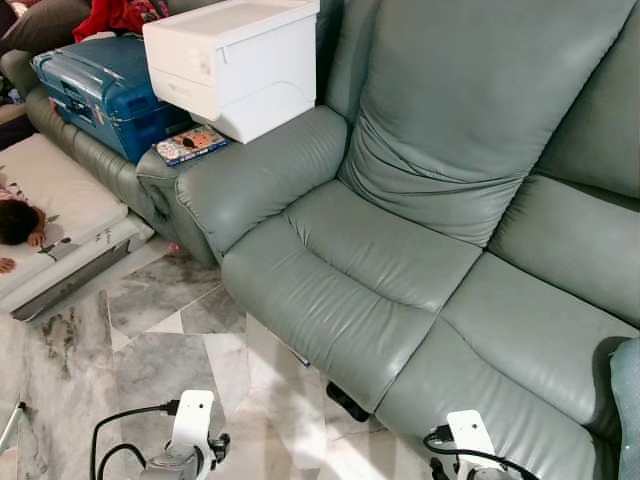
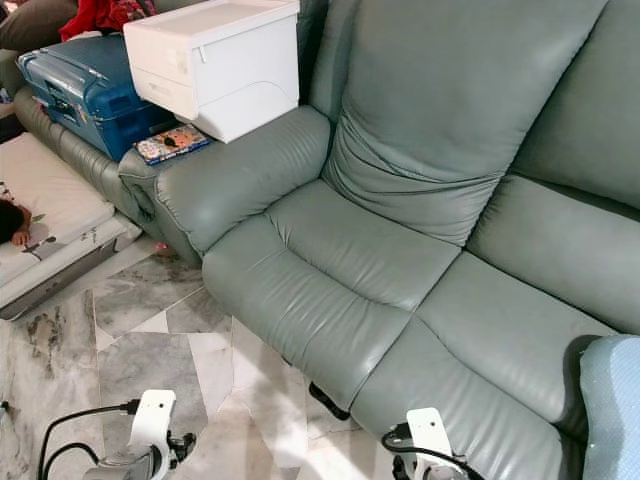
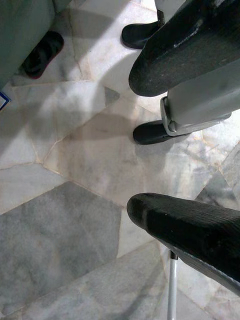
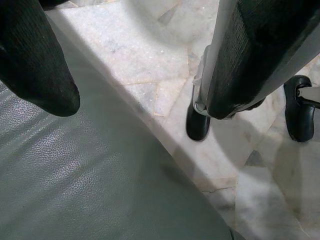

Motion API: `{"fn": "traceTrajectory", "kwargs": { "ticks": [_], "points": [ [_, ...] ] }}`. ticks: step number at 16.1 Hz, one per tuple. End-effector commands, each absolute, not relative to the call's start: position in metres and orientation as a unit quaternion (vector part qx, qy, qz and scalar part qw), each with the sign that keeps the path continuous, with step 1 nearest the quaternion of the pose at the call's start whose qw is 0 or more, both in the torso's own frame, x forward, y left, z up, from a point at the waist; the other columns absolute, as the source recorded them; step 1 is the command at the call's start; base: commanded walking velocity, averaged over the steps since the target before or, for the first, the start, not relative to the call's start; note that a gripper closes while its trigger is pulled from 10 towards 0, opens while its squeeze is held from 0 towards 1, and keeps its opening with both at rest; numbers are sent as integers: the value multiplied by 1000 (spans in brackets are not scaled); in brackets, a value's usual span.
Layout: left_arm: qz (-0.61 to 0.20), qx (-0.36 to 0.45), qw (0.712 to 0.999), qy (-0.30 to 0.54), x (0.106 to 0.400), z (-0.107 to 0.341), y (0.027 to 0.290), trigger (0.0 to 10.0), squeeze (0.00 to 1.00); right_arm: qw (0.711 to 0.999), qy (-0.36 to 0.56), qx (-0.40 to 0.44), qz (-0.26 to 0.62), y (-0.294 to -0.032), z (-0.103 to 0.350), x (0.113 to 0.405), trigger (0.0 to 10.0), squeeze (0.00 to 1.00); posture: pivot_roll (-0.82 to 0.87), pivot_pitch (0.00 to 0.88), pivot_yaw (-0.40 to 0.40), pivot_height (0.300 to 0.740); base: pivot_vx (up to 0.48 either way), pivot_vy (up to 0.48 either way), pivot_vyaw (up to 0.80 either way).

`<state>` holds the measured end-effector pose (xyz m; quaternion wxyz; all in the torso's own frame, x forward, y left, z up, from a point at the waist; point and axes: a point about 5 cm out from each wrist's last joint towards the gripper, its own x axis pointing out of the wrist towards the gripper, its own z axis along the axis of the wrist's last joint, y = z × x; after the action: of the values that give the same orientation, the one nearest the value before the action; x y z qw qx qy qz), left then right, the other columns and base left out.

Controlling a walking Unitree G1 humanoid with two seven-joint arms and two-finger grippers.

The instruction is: Picking trash to rubbish bin

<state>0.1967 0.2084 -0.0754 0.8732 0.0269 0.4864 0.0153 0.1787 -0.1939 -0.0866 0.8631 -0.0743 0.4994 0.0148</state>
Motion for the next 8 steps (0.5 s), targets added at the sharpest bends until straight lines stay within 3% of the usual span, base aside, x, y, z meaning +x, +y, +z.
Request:
{"fn": "traceTrajectory", "kwargs": {
  "ticks": [1, 8],
  "points": [
    [67, 117, 884, 448, 222, -56, 232, 10000, 0, 897, 435, -6, -73, -214, -56, 230, 10000, 0, 81, 212, -18, 740, 0, 0, 0],
    [65, 121, 883, 450, 222, -57, 229, 10000, 0, 897, 435, -12, -73, -215, -54, 232, 10000, 0, 83, 206, -18, 740, 0, 0, 0]
  ]
}}
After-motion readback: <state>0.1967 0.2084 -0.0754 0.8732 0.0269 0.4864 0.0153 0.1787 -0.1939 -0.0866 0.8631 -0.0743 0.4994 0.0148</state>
